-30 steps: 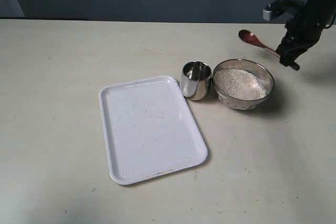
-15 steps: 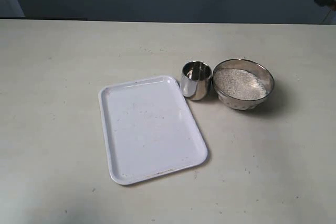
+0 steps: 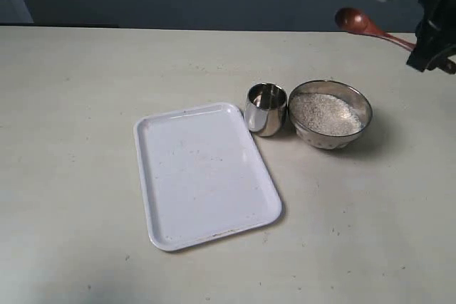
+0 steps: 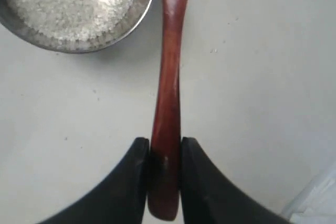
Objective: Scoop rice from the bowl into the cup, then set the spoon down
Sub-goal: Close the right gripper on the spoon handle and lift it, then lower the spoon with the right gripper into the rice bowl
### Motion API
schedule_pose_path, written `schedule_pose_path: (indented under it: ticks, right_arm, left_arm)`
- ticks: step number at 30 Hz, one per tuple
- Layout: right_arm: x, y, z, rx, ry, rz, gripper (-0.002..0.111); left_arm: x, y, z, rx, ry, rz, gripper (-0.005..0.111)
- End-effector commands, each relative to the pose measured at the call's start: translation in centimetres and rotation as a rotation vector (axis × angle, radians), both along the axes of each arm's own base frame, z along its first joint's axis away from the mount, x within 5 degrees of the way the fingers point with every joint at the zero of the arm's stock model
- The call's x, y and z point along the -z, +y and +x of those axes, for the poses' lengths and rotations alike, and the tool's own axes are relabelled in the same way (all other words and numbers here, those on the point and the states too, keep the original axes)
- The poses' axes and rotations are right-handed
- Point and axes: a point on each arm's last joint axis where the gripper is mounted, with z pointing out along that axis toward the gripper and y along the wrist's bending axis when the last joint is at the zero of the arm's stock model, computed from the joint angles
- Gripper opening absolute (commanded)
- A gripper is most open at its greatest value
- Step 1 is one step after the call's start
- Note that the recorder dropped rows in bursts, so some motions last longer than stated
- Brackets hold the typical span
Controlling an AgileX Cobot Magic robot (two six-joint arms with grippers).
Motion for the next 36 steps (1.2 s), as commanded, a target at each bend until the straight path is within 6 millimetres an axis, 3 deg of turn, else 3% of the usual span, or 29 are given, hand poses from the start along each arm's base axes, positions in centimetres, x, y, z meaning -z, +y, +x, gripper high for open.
schedule_pose_path:
  ticks: [1, 6, 12, 18, 25, 31, 36]
  right_arm:
    - [1.7, 1.3, -0.5, -0.027, -0.056, -0.025, -0.001]
    - [3.6, 2.5, -1.8, -0.081, -0.025, -0.090, -0.001]
    - [4.4, 2.5, -3.3, 0.011, 0.010, -0.265, -0.001]
    - [4.8, 3.8, -3.5, -0.024, -0.002, -0.258, -0.001]
    - [8.0, 4.3, -2.4, -0.024, 0.046, -0.356, -0.001]
    - [8.9, 4.5, -1.7, 0.011, -0.005, -0.389, -0.001]
    - [9.7, 6.3, -2.3, -0.053, 0.003, -0.420, -0.001]
  left_arm:
    - [-0.3, 0.0, 0.0, -0.004, -0.017, -0.007, 0.000]
    - [-0.3, 0.0, 0.0, -0.004, -0.017, -0.007, 0.000]
    - [-0.3, 0.0, 0.0, -0.004, -0.017, -0.007, 0.000]
    - [-0.3, 0.0, 0.0, -0.004, -0.017, -0.007, 0.000]
    - [-0.3, 0.0, 0.0, -0.004, -0.017, -0.007, 0.000]
    - [-0.3, 0.0, 0.0, -0.004, -0.017, -0.007, 0.000]
    - [-0.3, 0.0, 0.0, -0.004, -0.017, -0.007, 0.000]
